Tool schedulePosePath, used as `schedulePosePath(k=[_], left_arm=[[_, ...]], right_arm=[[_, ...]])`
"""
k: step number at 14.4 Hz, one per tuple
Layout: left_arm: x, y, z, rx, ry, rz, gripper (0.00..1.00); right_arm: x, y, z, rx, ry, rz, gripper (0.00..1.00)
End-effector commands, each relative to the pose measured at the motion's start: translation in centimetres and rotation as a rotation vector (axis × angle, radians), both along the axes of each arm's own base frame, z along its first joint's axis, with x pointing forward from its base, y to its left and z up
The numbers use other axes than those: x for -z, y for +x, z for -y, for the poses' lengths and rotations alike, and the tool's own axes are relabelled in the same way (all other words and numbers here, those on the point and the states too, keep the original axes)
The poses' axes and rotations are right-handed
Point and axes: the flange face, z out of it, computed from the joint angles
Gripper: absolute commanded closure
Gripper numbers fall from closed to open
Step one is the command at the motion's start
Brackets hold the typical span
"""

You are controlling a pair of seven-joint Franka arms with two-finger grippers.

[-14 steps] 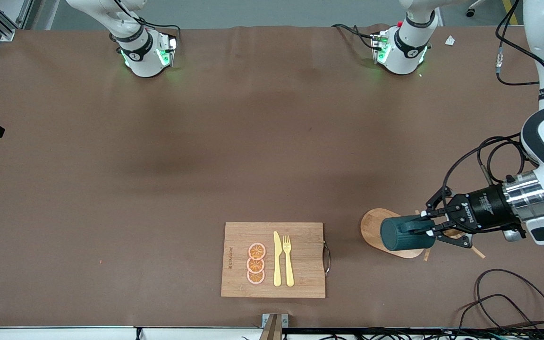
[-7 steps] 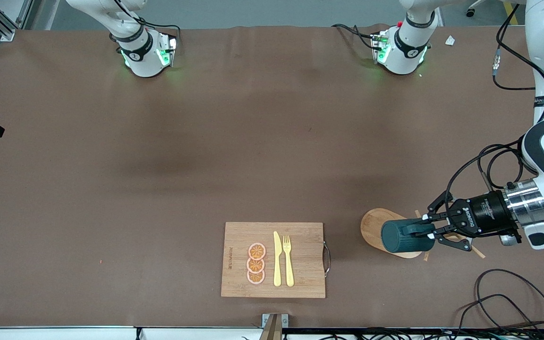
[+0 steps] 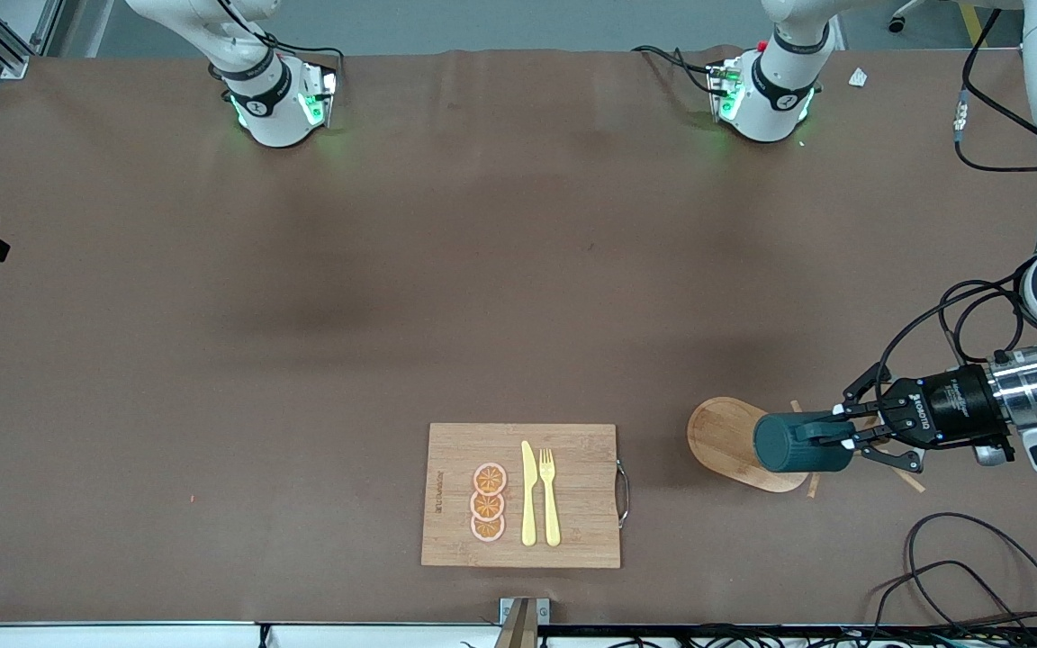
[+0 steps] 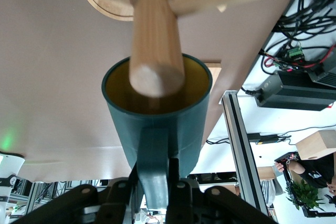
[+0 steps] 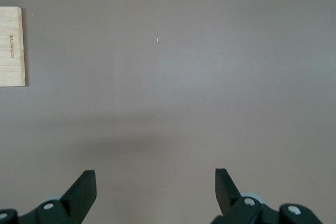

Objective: Pass cup and hang on rack
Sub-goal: 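Slide the mug onto a rack peg with the left gripper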

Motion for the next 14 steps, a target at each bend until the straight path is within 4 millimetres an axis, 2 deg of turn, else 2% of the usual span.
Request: schedulePosePath(k=[1, 4, 11, 12, 13, 14], left_arm=[[0.0, -0.5, -1.5, 0.006, -0.024, 0.003, 1.0], [0.8, -0.4, -2.6, -0.009, -0.03, -0.008, 0.99], [2.5, 0.0, -2.1, -0.012, -0.039, -0.031, 0.96], [2.9, 0.1, -1.9, -0.01, -0.041, -0.035, 0.93], [3.0, 0.1, -1.7, -0.007, -0.041, -0.036, 0.84], [3.3, 0.1, -1.5, -0.01, -0.043, -0.046, 0.56]], right_arm=[[-0.4, -0.4, -0.1, -0.008, -0.003, -0.001, 0.0], [-0.4, -0.4, -0.1, -0.008, -0.003, -0.001, 0.0], [-0.2, -0.6, 0.0, -0.006, -0.002, -0.021, 0.0], [-0.2, -0.6, 0.0, -0.006, -0.003, -0.018, 0.0], [-0.2, -0.5, 0.0, -0.006, -0.003, -0.017, 0.0], [-0.2, -0.5, -0.1, -0.008, -0.003, -0.015, 0.0]])
